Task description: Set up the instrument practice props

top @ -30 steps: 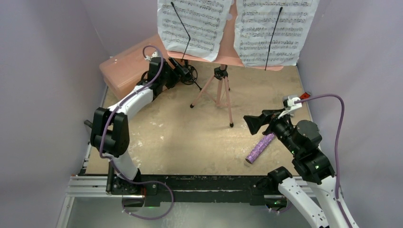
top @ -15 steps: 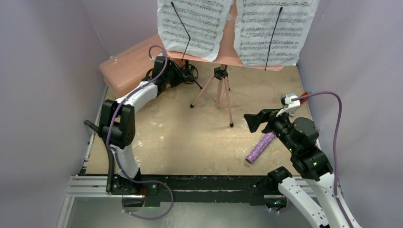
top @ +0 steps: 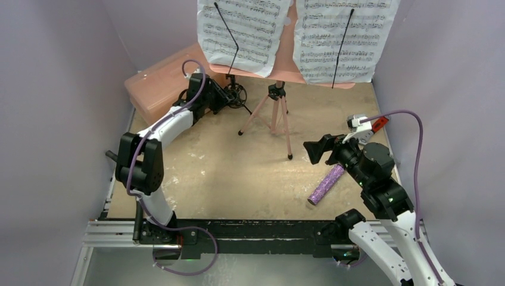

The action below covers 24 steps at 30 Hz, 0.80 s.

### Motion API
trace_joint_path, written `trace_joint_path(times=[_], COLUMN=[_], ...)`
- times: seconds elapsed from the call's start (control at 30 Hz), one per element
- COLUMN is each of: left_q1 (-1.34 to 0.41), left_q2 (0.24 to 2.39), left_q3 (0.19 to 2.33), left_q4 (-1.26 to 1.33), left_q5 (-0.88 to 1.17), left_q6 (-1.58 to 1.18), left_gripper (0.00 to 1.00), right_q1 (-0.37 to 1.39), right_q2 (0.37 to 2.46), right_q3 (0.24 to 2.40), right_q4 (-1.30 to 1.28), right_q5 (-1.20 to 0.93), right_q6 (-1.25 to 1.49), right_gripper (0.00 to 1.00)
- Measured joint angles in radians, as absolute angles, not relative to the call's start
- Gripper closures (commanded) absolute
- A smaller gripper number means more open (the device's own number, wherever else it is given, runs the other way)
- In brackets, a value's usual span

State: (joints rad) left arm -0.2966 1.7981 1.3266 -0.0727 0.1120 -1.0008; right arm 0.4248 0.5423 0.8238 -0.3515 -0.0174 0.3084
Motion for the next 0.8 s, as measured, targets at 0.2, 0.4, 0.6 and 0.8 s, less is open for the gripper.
trace_joint_path(times=[0.2, 0.4, 0.6, 0.8], left_q1=[-0.297, -0.298, -0.314, -0.316], left_q2=[1.681, 1.553, 1.469, 1.397], left_q3=[1.267, 1.168, 1.146, 1.139], left_q4=[-0.126, -0.176, -0.251, -0.286], left_q5=[0.073, -0.012, -0.117, -0.157], left_q6=[-1.007, -1.073, -1.116, -1.126], left_gripper=[1.0, 1.0, 1.0, 1.0], right_q1=[0.425, 0.425, 0.425, 0.425], right_q2=[0.558, 0.586, 0.612, 0.639], right_q3=[0.824, 0.824, 0.824, 0.824], right_q4=[-0.344, -0.332, -0.317, -0.3], right_q5=[-0.031, -0.064, -0.101, -0.125], right_q6=[0.3, 0.288, 0.281, 0.275], right_gripper=[0.02, 0.02, 0.02, 0.02])
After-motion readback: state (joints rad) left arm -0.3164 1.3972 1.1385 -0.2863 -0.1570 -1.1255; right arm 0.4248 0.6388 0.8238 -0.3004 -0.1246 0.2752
